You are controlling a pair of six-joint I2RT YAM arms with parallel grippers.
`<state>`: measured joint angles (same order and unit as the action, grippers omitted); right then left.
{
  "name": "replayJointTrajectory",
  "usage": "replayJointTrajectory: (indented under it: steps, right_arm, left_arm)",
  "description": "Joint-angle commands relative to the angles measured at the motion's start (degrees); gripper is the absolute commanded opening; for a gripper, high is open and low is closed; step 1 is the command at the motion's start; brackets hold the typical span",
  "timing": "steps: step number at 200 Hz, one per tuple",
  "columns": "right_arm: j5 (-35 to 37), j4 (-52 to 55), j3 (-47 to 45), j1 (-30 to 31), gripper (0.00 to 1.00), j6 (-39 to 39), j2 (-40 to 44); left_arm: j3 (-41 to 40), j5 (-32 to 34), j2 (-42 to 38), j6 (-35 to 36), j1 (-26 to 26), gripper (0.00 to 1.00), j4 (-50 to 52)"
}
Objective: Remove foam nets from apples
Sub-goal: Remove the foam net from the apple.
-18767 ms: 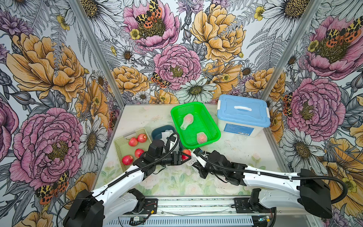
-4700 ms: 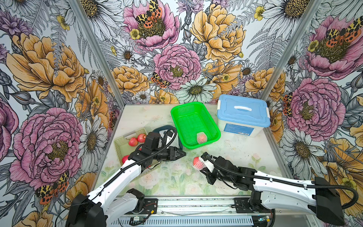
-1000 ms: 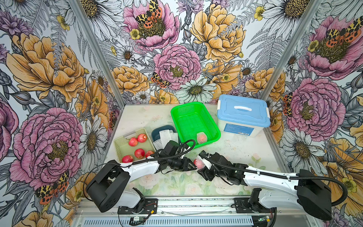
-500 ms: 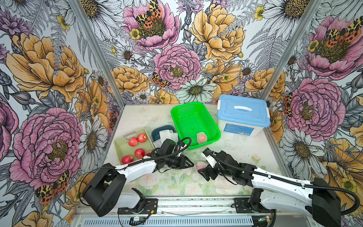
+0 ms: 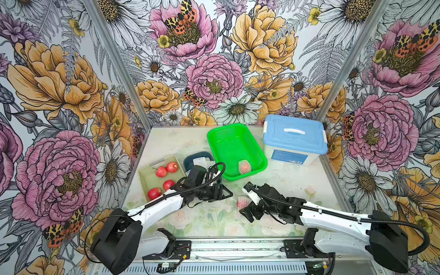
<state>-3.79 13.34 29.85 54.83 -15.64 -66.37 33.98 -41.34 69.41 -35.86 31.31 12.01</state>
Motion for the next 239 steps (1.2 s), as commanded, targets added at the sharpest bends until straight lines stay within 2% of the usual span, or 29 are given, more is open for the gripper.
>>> replayJointTrajectory:
  steps: [1,40,120,136,187,239]
  right_arm:
    - [3.13,0.19,2.18,1.02,0.99,1.21,-2.13]
    - [5.73,0.13,3.53,1.24,0.97,0.73,-5.55]
    - [7.36,0.10,6.83,1.95,0.83,1.84,-14.36]
    - [7.79,0.15,7.05,2.04,0.77,1.83,-15.09]
    - [8.63,0.13,7.47,2.28,0.49,1.73,-16.07]
    - [8.01,0.05,8.22,2.30,0.37,1.71,-18.00]
  left_arm:
    - [1.38,-0.03,-2.30,0.61,-1.57,0.75,1.35]
    - [1.62,-0.60,-2.89,0.59,-3.07,0.77,1.61]
    - [1.62,-0.85,-3.82,0.57,-3.55,0.77,1.88]
    - [1.62,-0.85,-3.82,0.60,-3.63,0.77,1.88]
    - [1.53,-0.76,-3.66,0.70,-3.78,0.77,1.88]
    - [1.29,-0.58,-3.15,0.70,-3.62,0.77,1.57]
